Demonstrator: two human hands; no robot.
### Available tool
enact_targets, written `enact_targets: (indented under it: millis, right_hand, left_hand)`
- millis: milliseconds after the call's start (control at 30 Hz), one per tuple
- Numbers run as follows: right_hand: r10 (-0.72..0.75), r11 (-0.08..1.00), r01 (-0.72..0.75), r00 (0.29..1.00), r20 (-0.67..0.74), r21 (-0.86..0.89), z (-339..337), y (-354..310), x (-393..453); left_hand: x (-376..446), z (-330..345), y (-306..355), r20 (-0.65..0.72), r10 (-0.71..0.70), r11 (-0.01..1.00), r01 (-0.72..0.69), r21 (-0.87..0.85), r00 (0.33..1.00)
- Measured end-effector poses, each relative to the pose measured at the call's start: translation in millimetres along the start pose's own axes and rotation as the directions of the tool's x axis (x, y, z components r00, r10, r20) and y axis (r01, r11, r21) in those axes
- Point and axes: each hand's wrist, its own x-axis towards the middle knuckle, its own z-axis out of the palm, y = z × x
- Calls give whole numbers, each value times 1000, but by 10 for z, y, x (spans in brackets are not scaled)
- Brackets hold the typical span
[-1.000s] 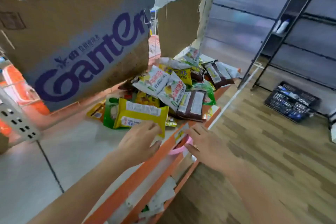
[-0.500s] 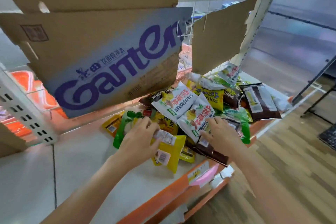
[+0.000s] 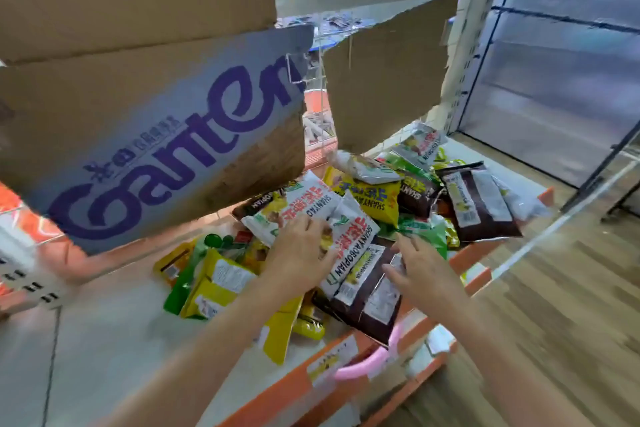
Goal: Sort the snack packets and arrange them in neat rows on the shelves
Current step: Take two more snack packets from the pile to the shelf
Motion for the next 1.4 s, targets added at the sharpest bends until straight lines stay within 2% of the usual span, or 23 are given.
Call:
enact_targets:
  millis: [167, 233, 333, 433, 533, 633, 700, 800, 867, 933, 1000, 1033, 1067, 1133, 1267, 1400]
  right_hand:
    - [152, 966, -166, 985, 86, 199, 94, 189, -195]
    - [186, 962, -197, 980, 76, 191, 137, 168, -219]
    - [201, 963, -200, 980, 11, 180, 197, 104, -203]
    - [158, 930, -131, 986, -51, 345, 190, 70, -178]
    - [135, 883, -73, 986, -101, 463, 108, 49, -150]
    - [130, 846, -42, 983, -130, 531, 58, 47, -91]
    - [123, 820, -17, 981, -148, 573, 41, 42, -62]
    - [78, 775, 72, 975, -208, 628, -7, -11, -27]
    - [-17, 749, 166, 972, -233, 641, -34, -79, 9]
    - [-135, 718, 247, 967, -218, 651, -87, -170, 29]
    - [-244, 663, 309, 950, -193, 682, -176, -265, 31]
    - [-286, 641, 337, 939, -193, 690, -225, -314, 30]
    - [-315, 615, 356, 929, -195, 703, -269, -355, 26]
    - [-360, 538, 366, 914, -186, 759, -309, -443, 34]
    - [-479, 427, 389, 863, -161, 816, -241, -587, 99]
    - [-636, 414, 489, 758, -140, 768, -95, -780, 120]
  left_hand:
    - [250, 134, 240, 179, -86, 980, 51, 194, 980]
    - [312, 165, 310, 225, -131, 964, 71, 255, 966]
    - [364, 184, 387, 215, -192, 949, 126, 288, 958]
    - [362, 176, 470, 177, -235, 937, 175, 301, 956]
    - [328, 187, 467, 153, -257, 952, 222, 213, 954]
    - [290, 144, 431, 125, -253, 965, 259, -36, 959]
    - [245, 81, 451, 150, -259, 937, 286, -202, 954]
    - [138, -33, 515, 241, -274, 830, 356, -429, 931]
    - [47, -97, 553, 291, -336, 690, 444, -572, 896]
    - [-47, -149, 564, 323, -433, 494, 521, -696, 842]
    - [-135, -198, 545, 368, -480, 210, 512, -833, 796]
    - [-172, -203, 507, 370, -504, 120, 488, -865, 780]
    - [-209, -212, 466, 355, -531, 88, 466, -880, 770]
    - [-301, -255, 412, 281, -593, 103, 418, -903, 754]
    - [-475, -306, 331, 137, -749, 124, 341, -932, 648]
    - [-742, -318, 209, 41, -854, 118, 270, -956, 519]
